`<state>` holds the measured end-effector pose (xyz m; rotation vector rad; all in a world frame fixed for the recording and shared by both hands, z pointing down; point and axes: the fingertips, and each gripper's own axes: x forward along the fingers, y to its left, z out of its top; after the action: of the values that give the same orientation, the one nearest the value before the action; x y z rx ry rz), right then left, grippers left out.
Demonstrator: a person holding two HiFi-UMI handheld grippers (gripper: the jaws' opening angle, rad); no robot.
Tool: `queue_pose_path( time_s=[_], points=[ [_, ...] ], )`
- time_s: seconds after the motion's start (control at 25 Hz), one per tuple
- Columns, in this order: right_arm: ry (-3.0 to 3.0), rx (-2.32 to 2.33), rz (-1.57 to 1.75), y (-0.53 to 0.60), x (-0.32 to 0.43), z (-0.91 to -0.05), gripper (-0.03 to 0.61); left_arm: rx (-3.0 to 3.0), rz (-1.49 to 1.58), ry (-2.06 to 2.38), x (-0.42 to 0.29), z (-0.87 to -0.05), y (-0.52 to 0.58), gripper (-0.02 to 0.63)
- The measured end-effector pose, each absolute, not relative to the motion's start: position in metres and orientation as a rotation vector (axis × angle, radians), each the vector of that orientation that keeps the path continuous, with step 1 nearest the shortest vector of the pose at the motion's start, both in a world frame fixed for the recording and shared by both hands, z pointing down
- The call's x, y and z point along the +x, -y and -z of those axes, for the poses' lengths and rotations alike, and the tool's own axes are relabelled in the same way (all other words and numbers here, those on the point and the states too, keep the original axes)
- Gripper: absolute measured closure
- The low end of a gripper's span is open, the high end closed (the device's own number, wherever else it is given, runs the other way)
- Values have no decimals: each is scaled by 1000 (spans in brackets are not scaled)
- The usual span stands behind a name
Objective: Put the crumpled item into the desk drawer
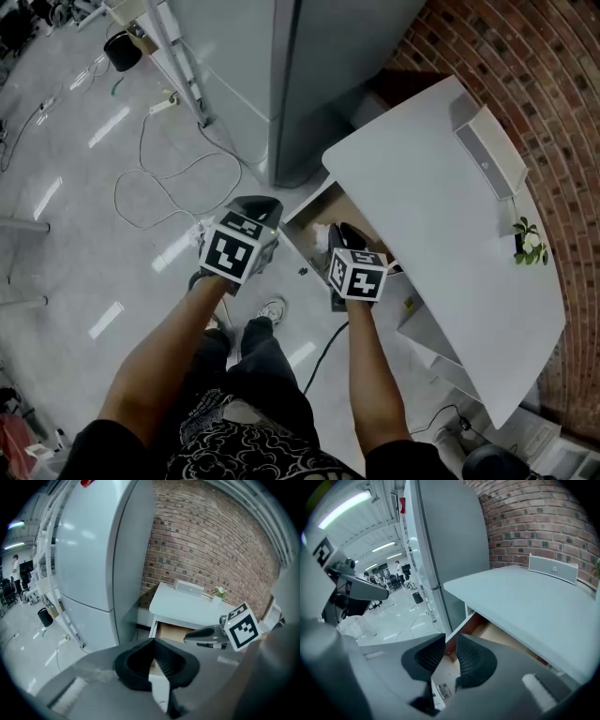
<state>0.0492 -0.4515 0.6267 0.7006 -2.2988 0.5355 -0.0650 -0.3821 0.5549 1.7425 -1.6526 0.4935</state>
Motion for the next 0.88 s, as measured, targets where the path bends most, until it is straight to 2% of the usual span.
queue_pose_path(
  time_s=[0.36, 0.88],
  points=[
    [2413, 668, -464, 446, 13, -559, 515, 1762, -448, 1785, -99, -496, 371, 614],
    [2593, 585, -304, 413, -72, -462, 541, 1673, -281, 2026, -189, -426, 299, 614]
  ],
)
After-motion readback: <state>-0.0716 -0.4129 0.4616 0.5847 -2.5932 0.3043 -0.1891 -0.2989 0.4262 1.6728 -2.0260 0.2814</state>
